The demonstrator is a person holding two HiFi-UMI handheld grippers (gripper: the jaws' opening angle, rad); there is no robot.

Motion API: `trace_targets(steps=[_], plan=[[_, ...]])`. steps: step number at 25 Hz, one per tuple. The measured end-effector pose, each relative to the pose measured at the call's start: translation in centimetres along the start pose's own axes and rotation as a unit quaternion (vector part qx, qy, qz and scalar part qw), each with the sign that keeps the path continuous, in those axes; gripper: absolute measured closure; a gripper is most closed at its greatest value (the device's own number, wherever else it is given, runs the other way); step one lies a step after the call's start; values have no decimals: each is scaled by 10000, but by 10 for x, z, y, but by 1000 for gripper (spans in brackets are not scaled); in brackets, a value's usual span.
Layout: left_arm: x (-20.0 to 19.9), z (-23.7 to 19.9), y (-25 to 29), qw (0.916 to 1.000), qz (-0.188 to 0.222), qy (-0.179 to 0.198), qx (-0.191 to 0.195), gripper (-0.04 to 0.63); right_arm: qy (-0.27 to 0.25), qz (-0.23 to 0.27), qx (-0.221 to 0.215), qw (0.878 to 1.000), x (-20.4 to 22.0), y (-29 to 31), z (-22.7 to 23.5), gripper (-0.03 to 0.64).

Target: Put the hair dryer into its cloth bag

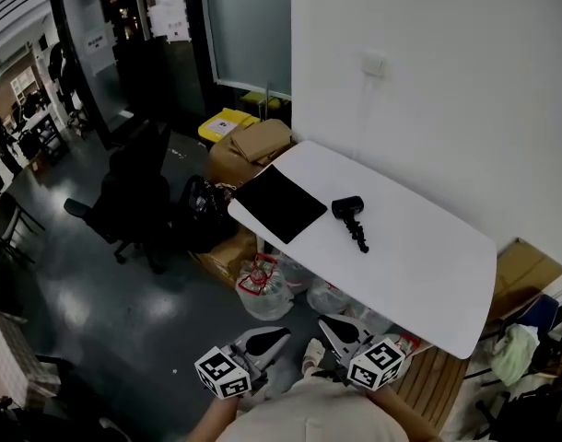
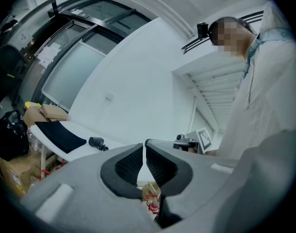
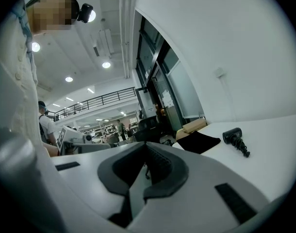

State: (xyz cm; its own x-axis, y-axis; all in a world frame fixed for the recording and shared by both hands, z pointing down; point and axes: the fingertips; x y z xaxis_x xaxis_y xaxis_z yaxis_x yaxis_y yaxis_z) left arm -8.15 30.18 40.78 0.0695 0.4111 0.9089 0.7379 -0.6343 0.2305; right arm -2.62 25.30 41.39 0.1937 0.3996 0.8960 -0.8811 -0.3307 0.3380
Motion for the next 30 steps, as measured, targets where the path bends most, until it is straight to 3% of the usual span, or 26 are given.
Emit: trace_targets(steps=[6,14,23,30], plan=[[-38,-52,44,9998,-146,110,-33,584,-65,-6,-63,10000,-42,32,66,598],[-84,-128,104,9996,16,163,-210,584,-408,-199,-124,9989,-84,69,145,598],[-84,-199,152,9981,-532,179,-251,583,-252,-478,55,9985,-81,102,208,598],[-77,-250,169,9931,-948,204,-654,583,-154,-685,285,9971,-79,129,236,598]])
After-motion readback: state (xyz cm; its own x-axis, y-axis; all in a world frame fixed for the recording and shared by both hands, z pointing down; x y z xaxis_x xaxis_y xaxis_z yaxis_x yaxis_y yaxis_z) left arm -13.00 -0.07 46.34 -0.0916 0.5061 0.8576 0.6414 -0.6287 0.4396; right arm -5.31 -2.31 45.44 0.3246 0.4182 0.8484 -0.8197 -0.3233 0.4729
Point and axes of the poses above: the fingertips, and each gripper's own axes: y forward along the fingers, z to its right, x out of its underside, and after that the axes turned 15 degrees about -z, right-handed
